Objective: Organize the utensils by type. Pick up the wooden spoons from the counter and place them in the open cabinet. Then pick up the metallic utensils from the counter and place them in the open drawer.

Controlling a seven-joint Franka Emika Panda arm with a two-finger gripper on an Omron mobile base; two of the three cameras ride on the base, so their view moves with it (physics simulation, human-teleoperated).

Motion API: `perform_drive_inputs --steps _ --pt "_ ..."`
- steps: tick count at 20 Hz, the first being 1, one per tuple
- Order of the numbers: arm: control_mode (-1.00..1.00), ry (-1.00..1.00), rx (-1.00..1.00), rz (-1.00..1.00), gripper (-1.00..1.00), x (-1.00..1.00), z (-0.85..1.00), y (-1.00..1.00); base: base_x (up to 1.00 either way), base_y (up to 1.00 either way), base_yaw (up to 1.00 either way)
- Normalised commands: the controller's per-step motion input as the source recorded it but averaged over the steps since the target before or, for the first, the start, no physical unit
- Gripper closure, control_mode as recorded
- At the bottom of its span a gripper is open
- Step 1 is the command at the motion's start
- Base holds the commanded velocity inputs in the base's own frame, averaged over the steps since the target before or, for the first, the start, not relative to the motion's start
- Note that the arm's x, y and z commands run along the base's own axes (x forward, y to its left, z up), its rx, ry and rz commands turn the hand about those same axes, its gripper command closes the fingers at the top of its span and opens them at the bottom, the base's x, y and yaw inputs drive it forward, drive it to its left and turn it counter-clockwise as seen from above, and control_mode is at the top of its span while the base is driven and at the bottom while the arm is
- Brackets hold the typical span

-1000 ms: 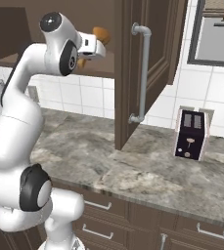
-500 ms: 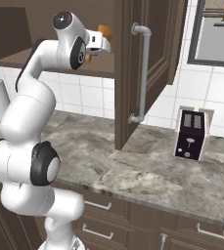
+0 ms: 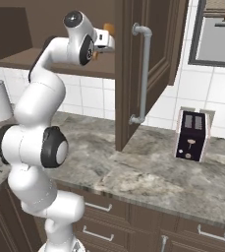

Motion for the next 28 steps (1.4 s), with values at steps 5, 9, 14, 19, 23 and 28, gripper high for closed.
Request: perform_drive_inputs --steps 5,9,14,19,23,28 --pt "-1.0 0.0 0.0 0.0 1.0 0.46 0.0 -0.01 0.0 0.0 0.0" --pt "-1.0 0.0 0.0 0.0 1.0 0.23 -0.02 0.0 0.0 0.0 0.0" --pt "-1.0 0.05 0.04 0.0 1.0 0.17 -0.23 0.0 0.0 0.0 0.0" --pt "-1.0 0.04 0.06 0.0 1.0 0.27 -0.36 0.0 0.0 0.0 0.0" --pt "-1.0 0.0 0.05 0.0 1.0 0.28 -0.32 0.0 0.0 0.0 0.0" --pt "-1.0 0.0 0.02 0.0 1.0 0.16 -0.32 0.0 0.0 0.0 0.0"
